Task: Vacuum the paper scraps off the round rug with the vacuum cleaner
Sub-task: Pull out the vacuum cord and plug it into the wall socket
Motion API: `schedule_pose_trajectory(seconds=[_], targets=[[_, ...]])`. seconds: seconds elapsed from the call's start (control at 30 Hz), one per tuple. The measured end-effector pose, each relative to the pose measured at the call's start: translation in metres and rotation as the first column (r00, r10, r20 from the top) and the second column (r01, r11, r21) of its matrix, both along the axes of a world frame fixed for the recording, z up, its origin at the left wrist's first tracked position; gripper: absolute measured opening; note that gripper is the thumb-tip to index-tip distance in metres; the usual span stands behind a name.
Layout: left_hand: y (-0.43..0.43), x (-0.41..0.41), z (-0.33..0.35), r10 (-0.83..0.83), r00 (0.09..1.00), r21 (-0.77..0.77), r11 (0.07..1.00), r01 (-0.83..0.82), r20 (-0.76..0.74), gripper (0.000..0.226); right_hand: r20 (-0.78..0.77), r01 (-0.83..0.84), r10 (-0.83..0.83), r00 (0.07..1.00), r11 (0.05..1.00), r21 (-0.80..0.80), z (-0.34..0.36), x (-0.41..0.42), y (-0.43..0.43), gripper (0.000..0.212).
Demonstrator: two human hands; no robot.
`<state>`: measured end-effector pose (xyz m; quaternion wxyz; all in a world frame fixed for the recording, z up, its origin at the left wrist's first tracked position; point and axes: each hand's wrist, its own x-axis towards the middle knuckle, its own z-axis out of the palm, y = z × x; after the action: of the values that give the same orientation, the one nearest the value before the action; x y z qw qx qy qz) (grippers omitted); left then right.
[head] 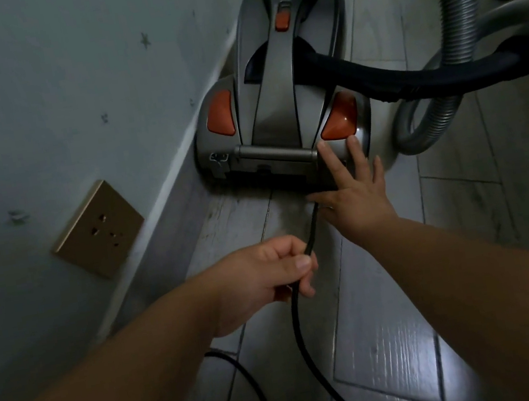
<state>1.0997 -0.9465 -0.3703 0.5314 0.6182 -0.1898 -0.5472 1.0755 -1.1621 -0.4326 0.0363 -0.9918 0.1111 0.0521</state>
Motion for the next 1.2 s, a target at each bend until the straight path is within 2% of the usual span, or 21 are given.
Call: schedule_pose_trajectory(seconds=[0.1, 0.27, 0.33, 0.4, 0.43, 0.5, 0.6, 0.7, 0.83, 1.03, 1.1, 1.2], targets=[[-0.001, -0.007, -0.004, -0.083, 0.996, 0.042, 0.996, 0.082, 0.017, 0.01, -0.002, 0.0, 0.0, 1.0, 1.0, 0.003, 0.003, -0.001, 0.001, 0.018], [-0.018, -0.008, -0.009, -0.137, 0.969, 0.109, 0.981, 0.161, -0.204, 0.023, 0.009, -0.01, 0.009, 1.0, 1.0, 0.005, 0.004, -0.001, 0.0, 0.016], [-0.034, 0.0, -0.014, 0.005, 0.949, 0.18, 0.982, 0.055, -0.315, 0.042, 0.006, -0.016, 0.016, 1.0, 1.0, -0.008, 0.004, -0.001, -0.001, 0.015], [-0.054, 0.011, -0.023, 0.224, 0.91, 0.256, 0.957, -0.137, -0.349, 0.058, -0.001, -0.033, 0.033, 0.999, 0.999, -0.02, 0.003, -0.001, -0.003, 0.012], [-0.065, 0.016, -0.027, 0.322, 0.886, 0.29, 0.929, -0.229, -0.333, 0.057, -0.003, -0.043, 0.042, 0.999, 0.999, -0.019, 0.003, -0.002, -0.005, 0.011], [-0.087, 0.021, -0.034, 0.421, 0.866, 0.342, 0.883, -0.323, -0.27, 0.041, 0.0, -0.054, 0.054, 0.999, 0.999, -0.005, 0.002, -0.002, -0.009, 0.011], [-0.111, 0.021, -0.039, 0.475, 0.864, 0.408, 0.831, -0.379, -0.165, 0.021, 0.029, -0.076, 0.076, 0.997, 0.997, -0.018, -0.003, -0.002, -0.015, 0.011], [-0.118, 0.02, -0.043, 0.496, 0.85, 0.439, 0.813, -0.383, -0.178, 0.018, 0.031, -0.099, 0.099, 0.995, 0.995, 0.002, -0.004, -0.002, -0.019, 0.014], [-0.112, 0.021, -0.048, 0.492, 0.851, 0.392, 0.831, -0.396, -0.185, 0.022, 0.007, -0.102, 0.102, 0.995, 0.995, -0.013, -0.003, -0.002, -0.019, 0.034], [-0.09, 0.013, -0.038, 0.447, 0.872, 0.274, 0.88, -0.388, -0.201, 0.018, -0.011, -0.07, 0.07, 0.997, 0.997, -0.011, -0.003, 0.001, -0.013, 0.04], [-0.079, 0.008, -0.032, 0.395, 0.896, 0.22, 0.91, -0.352, -0.2, 0.017, -0.006, -0.062, 0.062, 0.998, 0.998, -0.018, -0.003, 0.001, -0.012, 0.041], [-0.06, -0.003, -0.018, 0.217, 0.957, 0.123, 0.973, -0.196, -0.191, 0.012, -0.009, -0.057, 0.057, 0.998, 0.998, -0.025, -0.002, -0.001, -0.012, 0.042]])
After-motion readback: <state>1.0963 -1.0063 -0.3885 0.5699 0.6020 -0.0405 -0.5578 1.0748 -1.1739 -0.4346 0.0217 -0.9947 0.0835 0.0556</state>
